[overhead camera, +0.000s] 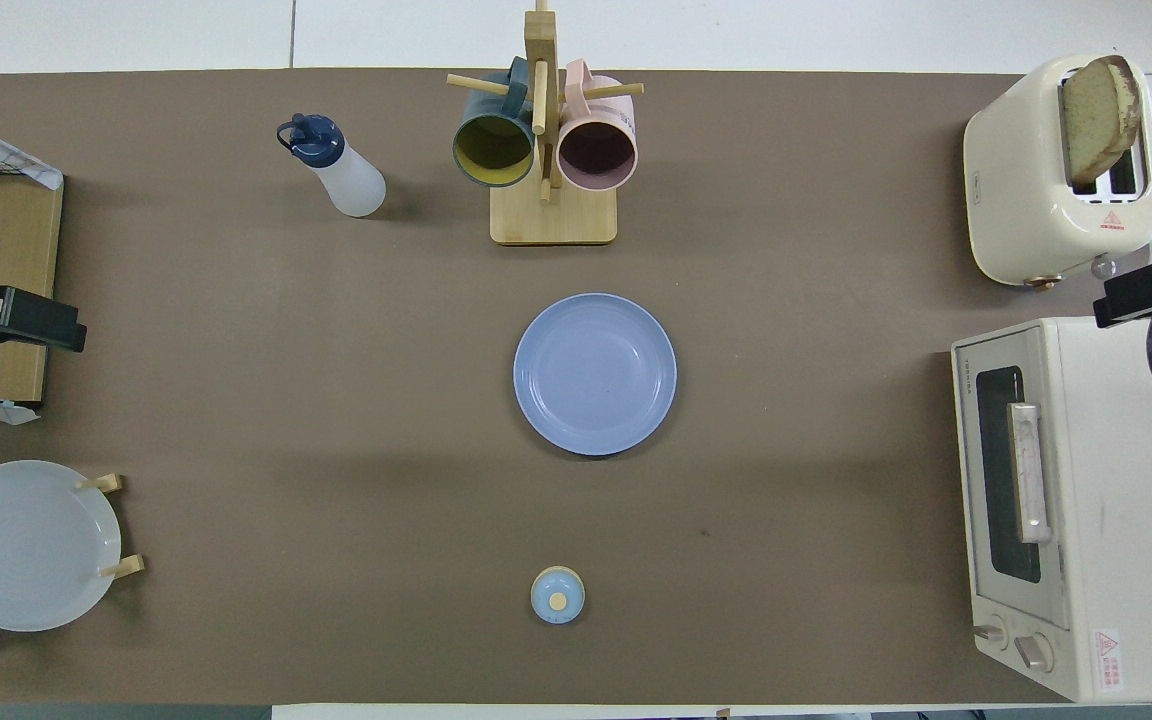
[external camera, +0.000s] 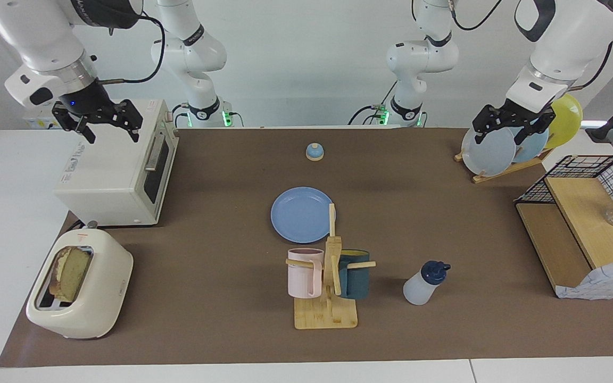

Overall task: Put bread on plate and add seasoning
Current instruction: 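Move the left gripper forward toward the white bottle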

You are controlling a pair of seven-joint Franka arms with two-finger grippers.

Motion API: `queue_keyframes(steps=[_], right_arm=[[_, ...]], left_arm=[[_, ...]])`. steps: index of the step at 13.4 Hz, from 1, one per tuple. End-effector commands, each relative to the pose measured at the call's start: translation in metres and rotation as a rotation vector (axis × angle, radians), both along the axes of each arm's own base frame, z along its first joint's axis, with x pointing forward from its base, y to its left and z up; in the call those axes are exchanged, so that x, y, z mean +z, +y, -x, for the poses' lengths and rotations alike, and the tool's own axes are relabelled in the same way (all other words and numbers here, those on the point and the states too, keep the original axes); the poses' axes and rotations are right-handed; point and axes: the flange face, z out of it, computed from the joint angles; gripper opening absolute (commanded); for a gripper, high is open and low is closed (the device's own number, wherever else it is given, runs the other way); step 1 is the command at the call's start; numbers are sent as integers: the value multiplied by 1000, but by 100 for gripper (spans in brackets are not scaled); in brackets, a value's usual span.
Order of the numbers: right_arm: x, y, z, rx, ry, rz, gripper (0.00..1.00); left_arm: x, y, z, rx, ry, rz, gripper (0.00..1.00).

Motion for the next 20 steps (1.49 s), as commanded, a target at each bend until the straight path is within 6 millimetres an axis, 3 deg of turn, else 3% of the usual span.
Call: queue_keyframes(steps=[1,9,11,12,14,16,20], right_arm=[[2,0,2,-10,3,-2,100],[2,0,-12,5,-89,7,100],[1,-3,-14,35,-108,2,100],[-4,-9,-21,53,-167,8,100],[-30,-42,-26,43,-265,26,100],[-40,-56,-43,34,-390,50,100],[-90,-70,-108,34,-481,73,100]], left_arm=[[1,1,6,11,-6,5,100],[1,-7,5,-5,-24,4,100],[0,-22,6,-38,-24,4,100],[-4,-30,7,-49,-24,4,100],[-12,-33,10,-53,-39,6,100],[-26,-34,18,-55,-77,10,100],[-69,-61,41,-112,-242,28,100]])
